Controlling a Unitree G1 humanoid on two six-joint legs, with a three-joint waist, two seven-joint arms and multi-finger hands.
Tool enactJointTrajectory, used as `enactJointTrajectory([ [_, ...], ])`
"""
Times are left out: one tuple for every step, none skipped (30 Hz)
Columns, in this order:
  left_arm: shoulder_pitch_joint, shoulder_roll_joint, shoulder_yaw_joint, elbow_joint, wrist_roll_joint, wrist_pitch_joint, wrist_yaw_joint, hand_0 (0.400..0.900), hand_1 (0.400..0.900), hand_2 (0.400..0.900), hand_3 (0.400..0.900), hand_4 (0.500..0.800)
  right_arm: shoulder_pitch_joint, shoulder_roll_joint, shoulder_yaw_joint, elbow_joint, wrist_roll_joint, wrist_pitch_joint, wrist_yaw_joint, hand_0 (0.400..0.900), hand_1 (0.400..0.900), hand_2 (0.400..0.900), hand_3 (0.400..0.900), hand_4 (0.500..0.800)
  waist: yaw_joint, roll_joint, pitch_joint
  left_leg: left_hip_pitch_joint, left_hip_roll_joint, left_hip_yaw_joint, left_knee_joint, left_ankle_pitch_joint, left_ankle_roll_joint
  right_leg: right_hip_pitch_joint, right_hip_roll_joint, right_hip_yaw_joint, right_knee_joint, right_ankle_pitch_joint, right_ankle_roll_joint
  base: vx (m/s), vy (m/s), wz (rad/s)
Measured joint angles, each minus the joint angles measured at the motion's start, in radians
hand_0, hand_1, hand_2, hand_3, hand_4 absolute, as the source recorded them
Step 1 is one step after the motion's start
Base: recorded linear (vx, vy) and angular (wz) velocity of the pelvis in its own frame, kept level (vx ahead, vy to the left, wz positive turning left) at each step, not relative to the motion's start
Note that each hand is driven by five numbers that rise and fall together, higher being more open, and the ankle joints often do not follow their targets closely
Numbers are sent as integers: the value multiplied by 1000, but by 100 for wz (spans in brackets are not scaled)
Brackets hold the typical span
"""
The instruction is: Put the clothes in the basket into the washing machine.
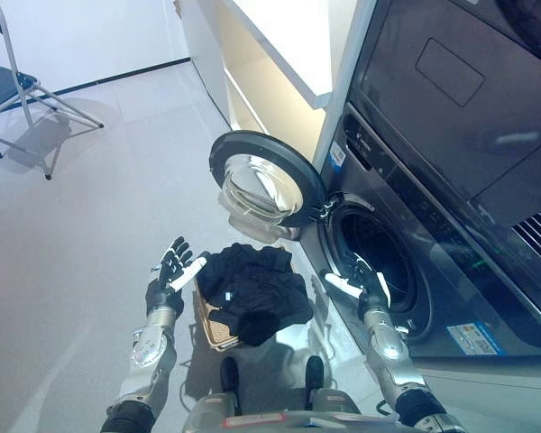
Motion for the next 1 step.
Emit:
enactJointTrajectory([
  [7, -2, 0, 1, 7, 5, 0, 900, 900, 900, 900, 800, 6, 1, 0, 0, 3, 0, 4, 900, 900, 900, 900, 800, -6, -1, -3, 11, 1, 0, 0, -1, -1, 11, 0, 0, 0, -2, -2, 40, -4, -3],
])
